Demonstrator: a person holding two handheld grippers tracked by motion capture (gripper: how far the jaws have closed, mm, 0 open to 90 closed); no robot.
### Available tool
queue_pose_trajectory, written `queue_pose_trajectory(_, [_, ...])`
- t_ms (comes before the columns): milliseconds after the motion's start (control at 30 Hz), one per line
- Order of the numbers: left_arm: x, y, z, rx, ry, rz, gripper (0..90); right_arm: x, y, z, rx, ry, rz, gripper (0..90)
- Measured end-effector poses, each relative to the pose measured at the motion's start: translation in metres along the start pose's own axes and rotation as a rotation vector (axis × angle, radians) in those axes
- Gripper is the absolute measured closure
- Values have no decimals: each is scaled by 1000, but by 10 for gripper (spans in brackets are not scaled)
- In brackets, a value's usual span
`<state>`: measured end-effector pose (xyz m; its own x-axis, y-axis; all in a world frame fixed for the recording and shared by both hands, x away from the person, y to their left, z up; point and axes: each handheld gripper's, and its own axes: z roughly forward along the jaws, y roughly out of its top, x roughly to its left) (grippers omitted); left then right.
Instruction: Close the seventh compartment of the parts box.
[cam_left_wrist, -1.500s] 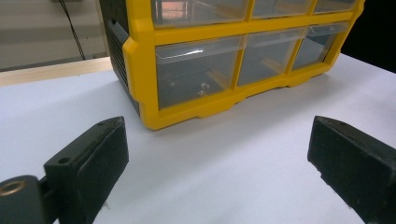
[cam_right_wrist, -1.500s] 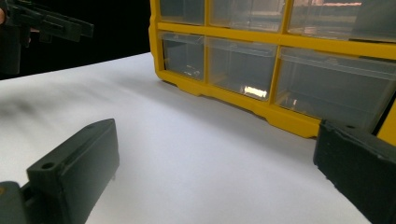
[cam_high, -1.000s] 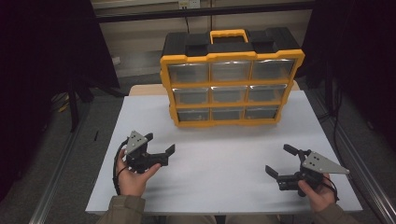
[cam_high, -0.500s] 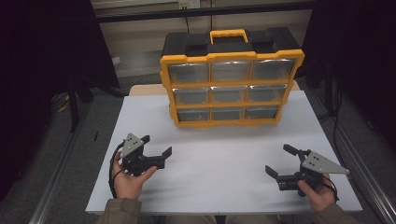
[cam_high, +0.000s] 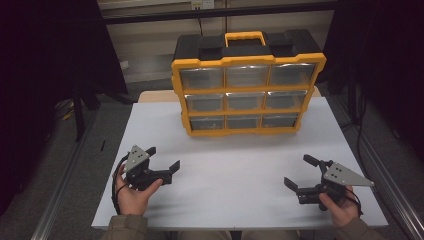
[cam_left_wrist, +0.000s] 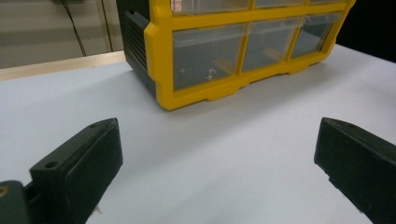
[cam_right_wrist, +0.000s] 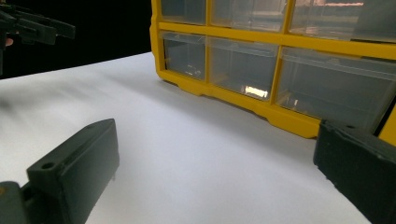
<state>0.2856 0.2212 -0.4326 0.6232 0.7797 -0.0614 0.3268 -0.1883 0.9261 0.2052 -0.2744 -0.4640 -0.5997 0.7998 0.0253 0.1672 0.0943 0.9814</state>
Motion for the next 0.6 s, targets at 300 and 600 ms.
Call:
queue_pose_trajectory(300, [2, -5, -7, -14, -2, -16, 6, 0, 0, 0, 1, 5, -5, 3])
queue_pose_trajectory(600, [6, -9, -14, -25, 10, -17, 6, 0, 0, 1, -4, 2, -2, 3])
